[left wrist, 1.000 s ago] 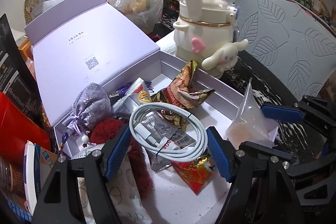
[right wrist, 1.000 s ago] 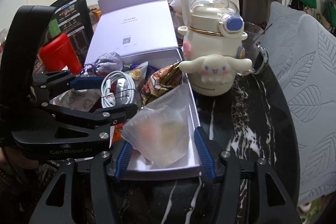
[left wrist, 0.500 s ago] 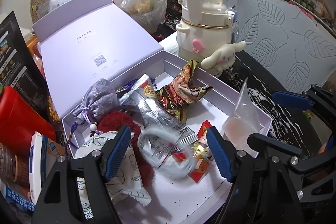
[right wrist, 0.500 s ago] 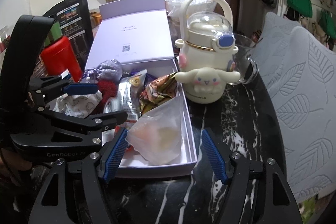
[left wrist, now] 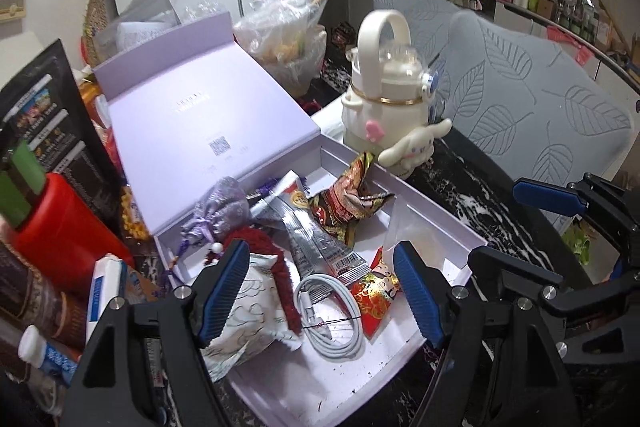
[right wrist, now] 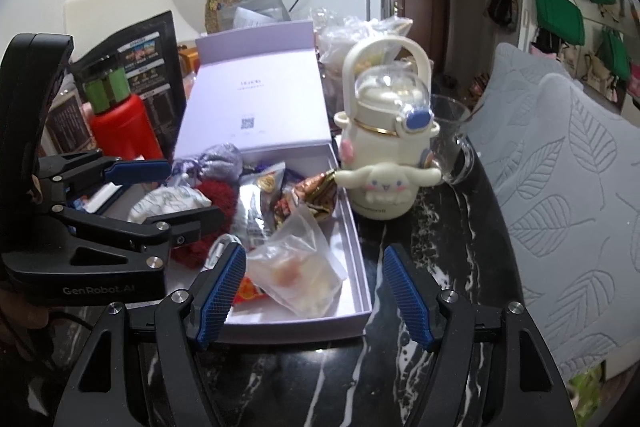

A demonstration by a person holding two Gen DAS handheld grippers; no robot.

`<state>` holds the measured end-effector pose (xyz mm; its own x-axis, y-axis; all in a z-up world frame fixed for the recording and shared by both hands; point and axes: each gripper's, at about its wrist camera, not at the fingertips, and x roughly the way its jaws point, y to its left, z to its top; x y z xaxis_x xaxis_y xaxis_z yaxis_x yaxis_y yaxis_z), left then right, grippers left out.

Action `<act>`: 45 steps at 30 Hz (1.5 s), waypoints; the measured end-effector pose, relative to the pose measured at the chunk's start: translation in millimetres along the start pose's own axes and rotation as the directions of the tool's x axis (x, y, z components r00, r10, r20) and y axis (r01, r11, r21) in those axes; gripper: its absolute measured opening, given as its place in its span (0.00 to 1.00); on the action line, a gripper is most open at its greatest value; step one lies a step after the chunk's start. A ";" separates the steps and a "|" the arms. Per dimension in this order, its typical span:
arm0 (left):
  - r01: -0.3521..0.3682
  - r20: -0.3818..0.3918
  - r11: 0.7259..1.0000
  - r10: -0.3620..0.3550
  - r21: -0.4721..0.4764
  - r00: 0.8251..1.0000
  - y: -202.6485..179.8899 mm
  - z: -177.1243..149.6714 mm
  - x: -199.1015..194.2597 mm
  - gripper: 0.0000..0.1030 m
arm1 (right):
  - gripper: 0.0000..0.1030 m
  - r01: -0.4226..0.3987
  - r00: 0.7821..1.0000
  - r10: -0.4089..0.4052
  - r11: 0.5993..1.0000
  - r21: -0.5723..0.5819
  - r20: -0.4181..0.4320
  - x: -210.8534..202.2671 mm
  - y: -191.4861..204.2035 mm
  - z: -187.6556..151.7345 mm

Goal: Organize soft objects
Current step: 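Withdraw both grippers up and away from the lavender box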

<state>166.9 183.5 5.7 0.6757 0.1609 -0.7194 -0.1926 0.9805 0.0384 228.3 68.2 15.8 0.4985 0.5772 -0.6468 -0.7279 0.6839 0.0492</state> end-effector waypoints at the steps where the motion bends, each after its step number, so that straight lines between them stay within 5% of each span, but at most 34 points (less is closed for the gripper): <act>1: 0.000 0.002 1.000 0.000 -0.005 1.000 1.1 0.9 -3.4 0.72 | 0.70 0.000 1.000 0.000 1.000 -0.002 0.006 -3.3 1.6 1.3; 20: -0.063 0.187 0.996 0.074 -0.065 0.979 15.1 -4.9 -122.5 0.72 | 0.70 0.041 0.985 -0.029 0.997 -0.069 0.170 -91.1 46.8 21.4; 29: -0.031 0.238 0.996 0.049 -0.079 0.970 17.6 -28.8 -161.6 0.75 | 0.83 0.077 0.977 -0.062 0.994 -0.071 0.204 -124.6 67.3 6.4; 45: -0.037 0.195 0.993 0.059 -0.113 0.979 21.3 -80.4 -166.3 0.75 | 0.90 0.140 0.968 -0.135 0.990 -0.010 0.211 -147.6 92.1 -36.3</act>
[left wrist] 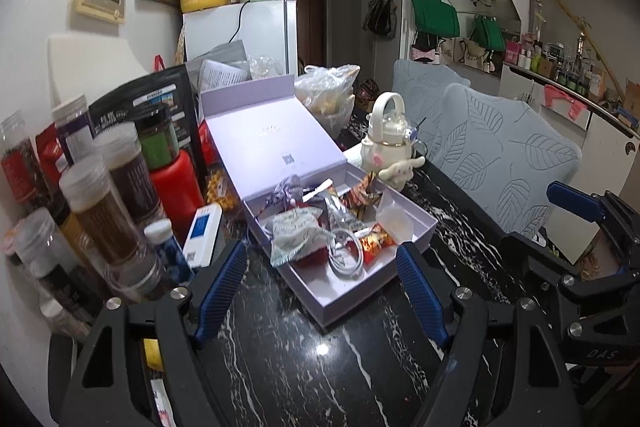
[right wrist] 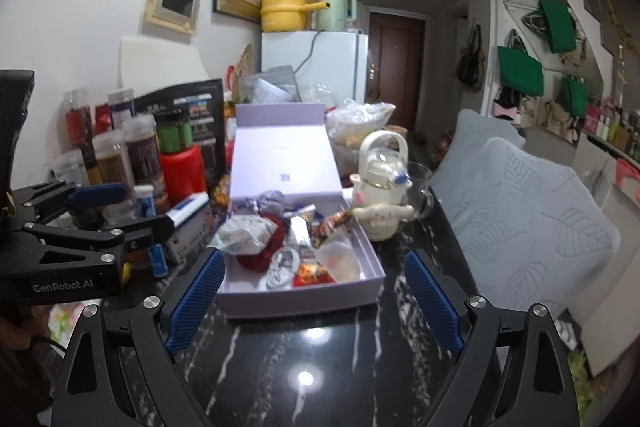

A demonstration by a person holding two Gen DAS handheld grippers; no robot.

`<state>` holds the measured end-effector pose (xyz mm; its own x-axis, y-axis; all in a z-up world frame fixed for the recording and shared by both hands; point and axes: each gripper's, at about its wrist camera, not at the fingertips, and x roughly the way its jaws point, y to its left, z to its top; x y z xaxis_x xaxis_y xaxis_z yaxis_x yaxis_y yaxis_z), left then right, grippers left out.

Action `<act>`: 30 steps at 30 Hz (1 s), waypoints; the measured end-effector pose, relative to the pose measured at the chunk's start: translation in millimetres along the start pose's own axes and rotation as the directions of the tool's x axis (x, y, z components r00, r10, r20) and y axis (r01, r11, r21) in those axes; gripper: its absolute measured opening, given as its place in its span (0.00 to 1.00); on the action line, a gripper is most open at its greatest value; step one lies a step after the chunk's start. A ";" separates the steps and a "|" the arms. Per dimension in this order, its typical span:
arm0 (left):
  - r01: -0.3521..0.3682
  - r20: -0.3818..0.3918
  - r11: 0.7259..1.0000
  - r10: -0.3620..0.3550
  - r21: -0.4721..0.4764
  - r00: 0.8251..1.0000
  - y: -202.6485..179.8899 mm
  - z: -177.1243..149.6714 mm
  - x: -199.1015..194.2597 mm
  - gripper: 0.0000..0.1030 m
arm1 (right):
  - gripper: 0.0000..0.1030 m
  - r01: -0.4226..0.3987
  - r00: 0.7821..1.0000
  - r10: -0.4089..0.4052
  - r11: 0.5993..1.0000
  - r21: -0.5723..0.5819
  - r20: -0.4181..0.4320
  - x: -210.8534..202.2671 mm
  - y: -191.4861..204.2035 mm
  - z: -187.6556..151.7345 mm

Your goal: Organize soft objects

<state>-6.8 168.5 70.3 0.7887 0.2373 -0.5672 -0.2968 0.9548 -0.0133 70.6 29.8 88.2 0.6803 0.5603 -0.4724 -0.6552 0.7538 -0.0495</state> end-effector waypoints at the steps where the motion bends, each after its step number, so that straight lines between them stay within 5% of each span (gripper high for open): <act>1: -0.001 0.002 1.000 0.001 -0.004 1.000 0.1 -3.2 -0.1 0.75 | 0.90 0.009 1.000 -0.009 1.000 0.001 -0.003 -0.9 -0.2 -2.9; 12: 0.021 -0.009 0.999 -0.021 -0.035 1.000 1.4 -23.6 4.0 0.75 | 0.90 0.090 0.994 -0.088 0.995 0.030 -0.072 0.0 -5.4 -28.8; 30: 0.046 -0.045 0.999 -0.046 -0.002 0.998 -7.2 -29.6 20.5 0.75 | 0.90 0.063 0.988 -0.050 0.994 0.087 -0.146 13.4 -10.8 -45.0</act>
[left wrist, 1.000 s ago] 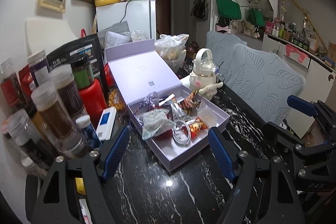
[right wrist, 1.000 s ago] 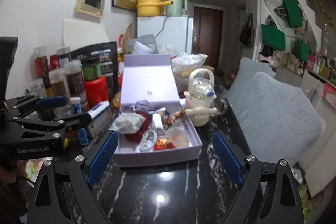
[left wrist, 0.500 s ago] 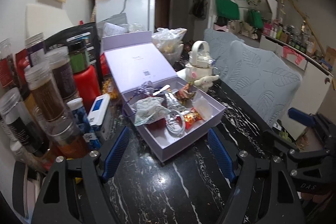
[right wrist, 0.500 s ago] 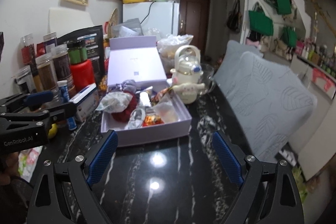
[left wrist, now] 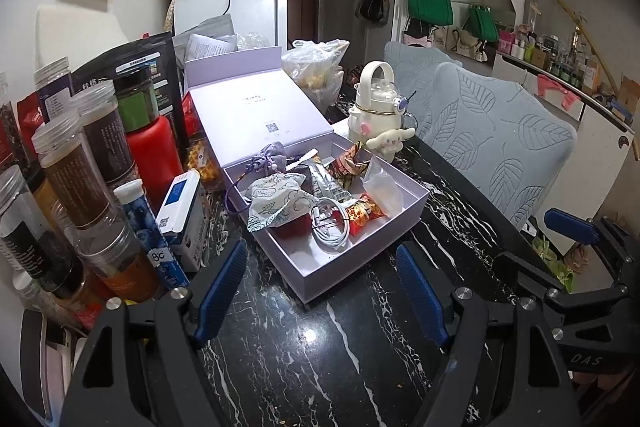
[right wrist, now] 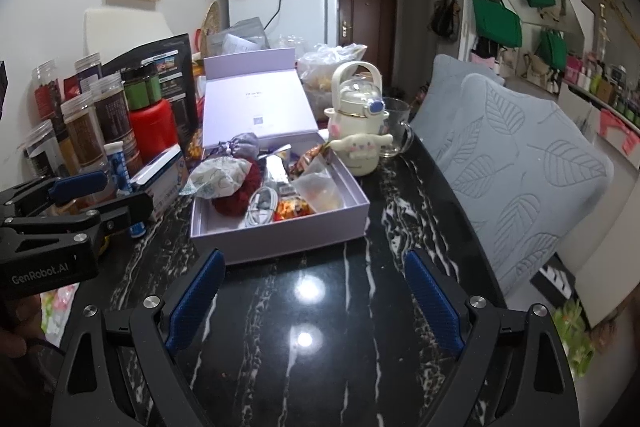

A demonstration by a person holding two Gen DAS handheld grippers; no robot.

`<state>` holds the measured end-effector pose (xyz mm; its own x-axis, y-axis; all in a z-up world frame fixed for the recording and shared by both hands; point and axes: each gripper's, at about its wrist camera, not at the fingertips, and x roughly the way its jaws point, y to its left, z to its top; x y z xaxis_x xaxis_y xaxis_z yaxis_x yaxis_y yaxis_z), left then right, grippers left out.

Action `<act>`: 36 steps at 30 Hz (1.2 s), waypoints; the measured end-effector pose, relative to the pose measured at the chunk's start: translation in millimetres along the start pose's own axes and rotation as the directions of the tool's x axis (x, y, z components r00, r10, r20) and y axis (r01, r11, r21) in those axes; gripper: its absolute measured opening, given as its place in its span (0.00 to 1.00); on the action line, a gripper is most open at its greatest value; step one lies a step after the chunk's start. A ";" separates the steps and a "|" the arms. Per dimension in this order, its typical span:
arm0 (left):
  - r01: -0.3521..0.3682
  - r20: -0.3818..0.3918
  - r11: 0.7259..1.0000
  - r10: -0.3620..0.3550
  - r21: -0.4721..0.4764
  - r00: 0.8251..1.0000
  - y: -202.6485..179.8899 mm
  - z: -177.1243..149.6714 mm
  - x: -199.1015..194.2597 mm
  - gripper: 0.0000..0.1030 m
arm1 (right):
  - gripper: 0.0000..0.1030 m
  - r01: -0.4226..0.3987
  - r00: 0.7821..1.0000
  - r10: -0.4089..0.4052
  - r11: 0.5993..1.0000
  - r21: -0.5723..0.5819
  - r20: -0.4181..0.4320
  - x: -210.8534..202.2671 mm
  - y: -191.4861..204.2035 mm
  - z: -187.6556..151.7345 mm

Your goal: Organize soft objects

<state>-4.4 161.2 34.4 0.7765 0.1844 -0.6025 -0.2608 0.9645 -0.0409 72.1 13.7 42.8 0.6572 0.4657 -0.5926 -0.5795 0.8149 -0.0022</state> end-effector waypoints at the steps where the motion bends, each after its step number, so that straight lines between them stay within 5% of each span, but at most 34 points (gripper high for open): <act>1: -0.001 0.001 1.000 0.001 0.003 1.000 -0.7 0.4 -0.3 0.75 | 0.90 0.000 1.000 0.000 1.000 -0.001 0.000 0.4 -0.1 0.1; 36: 0.022 0.001 0.999 -0.022 0.045 1.000 -13.7 8.4 -2.0 0.75 | 0.90 0.022 1.000 -0.022 1.000 0.004 -0.006 0.5 -7.3 4.2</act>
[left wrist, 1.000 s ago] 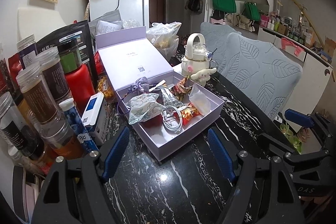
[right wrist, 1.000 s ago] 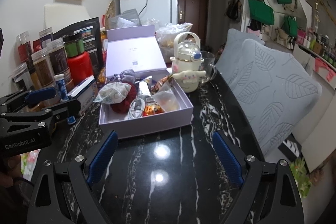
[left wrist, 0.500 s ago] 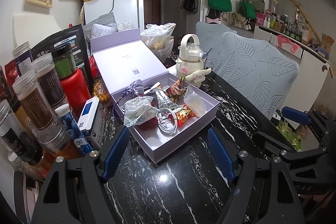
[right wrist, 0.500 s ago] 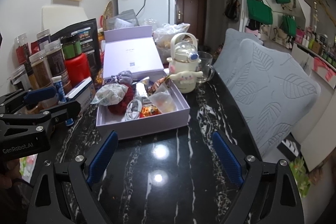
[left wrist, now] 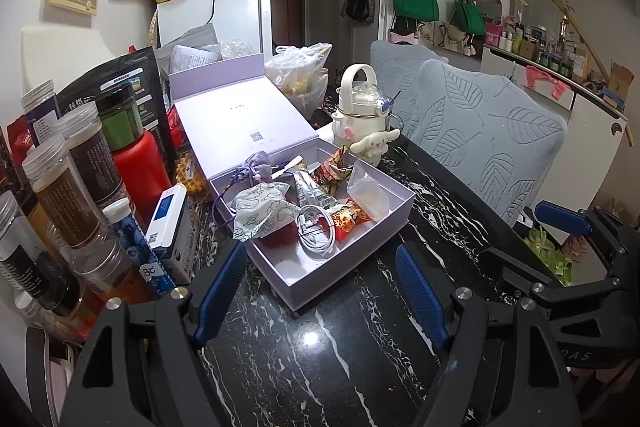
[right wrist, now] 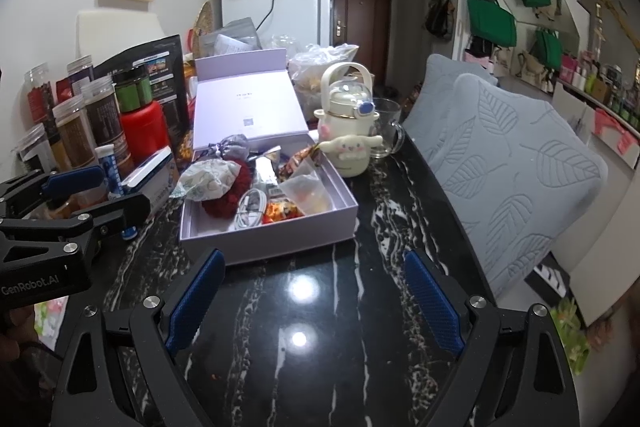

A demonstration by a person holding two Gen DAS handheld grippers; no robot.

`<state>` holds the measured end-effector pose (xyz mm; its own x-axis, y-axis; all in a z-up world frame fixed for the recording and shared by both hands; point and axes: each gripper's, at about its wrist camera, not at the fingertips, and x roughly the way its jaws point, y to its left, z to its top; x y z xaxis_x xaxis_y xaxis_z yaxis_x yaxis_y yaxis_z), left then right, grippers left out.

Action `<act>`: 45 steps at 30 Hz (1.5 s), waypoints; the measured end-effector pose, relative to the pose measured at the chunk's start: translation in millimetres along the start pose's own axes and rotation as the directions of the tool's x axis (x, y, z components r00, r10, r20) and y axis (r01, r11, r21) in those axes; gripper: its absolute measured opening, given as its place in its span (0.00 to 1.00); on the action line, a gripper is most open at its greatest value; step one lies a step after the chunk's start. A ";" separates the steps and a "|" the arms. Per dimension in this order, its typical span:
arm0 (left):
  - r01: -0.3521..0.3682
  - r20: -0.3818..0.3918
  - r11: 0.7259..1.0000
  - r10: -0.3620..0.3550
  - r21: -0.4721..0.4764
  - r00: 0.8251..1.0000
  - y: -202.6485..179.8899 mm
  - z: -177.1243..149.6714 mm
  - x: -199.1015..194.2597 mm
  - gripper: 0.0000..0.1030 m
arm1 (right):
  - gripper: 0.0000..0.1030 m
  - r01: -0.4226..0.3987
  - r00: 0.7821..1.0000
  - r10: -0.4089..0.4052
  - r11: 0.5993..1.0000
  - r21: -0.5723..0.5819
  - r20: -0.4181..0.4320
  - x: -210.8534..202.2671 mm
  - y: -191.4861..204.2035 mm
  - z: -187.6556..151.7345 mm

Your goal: Organize soft objects

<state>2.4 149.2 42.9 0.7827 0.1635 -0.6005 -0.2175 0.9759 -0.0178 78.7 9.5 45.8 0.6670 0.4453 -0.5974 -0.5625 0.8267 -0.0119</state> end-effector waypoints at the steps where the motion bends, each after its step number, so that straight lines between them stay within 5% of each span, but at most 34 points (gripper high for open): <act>1: 0.001 -0.002 1.000 -0.001 0.000 1.000 -0.2 -0.1 0.0 0.75 | 0.90 -0.001 1.000 0.001 1.000 0.001 0.000 0.1 0.0 0.0; 45: -0.038 -0.011 0.999 0.039 0.006 0.999 0.1 -4.2 -15.7 0.75 | 0.90 0.018 1.000 -0.018 1.000 -0.022 0.000 -10.8 7.3 -7.4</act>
<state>-12.4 146.2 48.9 0.7672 0.1994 -0.6096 -0.2440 0.9697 0.0100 63.7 8.2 46.2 0.6769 0.4304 -0.5971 -0.5612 0.8267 -0.0404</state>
